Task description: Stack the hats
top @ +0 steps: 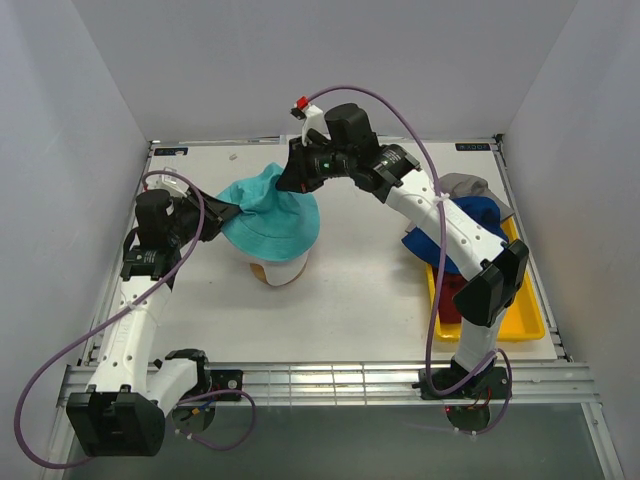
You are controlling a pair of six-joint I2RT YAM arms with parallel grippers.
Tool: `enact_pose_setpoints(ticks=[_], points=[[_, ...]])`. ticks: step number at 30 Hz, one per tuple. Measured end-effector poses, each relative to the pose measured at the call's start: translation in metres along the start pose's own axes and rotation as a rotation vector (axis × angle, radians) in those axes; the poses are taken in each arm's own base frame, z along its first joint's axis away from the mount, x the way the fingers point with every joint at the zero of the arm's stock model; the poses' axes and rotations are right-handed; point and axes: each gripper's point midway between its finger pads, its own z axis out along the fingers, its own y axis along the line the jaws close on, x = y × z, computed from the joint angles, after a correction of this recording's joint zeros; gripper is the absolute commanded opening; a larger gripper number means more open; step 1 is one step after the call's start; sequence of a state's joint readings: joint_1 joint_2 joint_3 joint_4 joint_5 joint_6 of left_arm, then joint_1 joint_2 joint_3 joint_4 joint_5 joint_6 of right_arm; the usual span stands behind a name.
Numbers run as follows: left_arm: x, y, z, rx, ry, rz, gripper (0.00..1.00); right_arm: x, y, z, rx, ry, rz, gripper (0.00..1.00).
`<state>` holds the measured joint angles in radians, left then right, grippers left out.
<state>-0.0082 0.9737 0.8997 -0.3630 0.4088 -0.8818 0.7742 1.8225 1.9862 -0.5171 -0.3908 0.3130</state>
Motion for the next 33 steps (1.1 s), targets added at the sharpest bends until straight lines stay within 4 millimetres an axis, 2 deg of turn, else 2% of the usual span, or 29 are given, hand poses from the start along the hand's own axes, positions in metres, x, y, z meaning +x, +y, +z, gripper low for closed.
enact_pose_setpoints(ticks=[5, 14, 33], points=[[0.002, 0.008, -0.001, -0.027, -0.001, 0.013, 0.53, 0.007, -0.004, 0.007, 0.01, 0.02, 0.001, 0.08], [0.001, 0.019, -0.001, -0.077, -0.017, 0.034, 0.59, 0.008, -0.003, 0.008, 0.017, 0.019, -0.004, 0.08], [0.003, 0.055, -0.01, -0.208, -0.09, 0.023, 0.64, 0.012, 0.001, 0.011, 0.009, 0.028, -0.008, 0.08]])
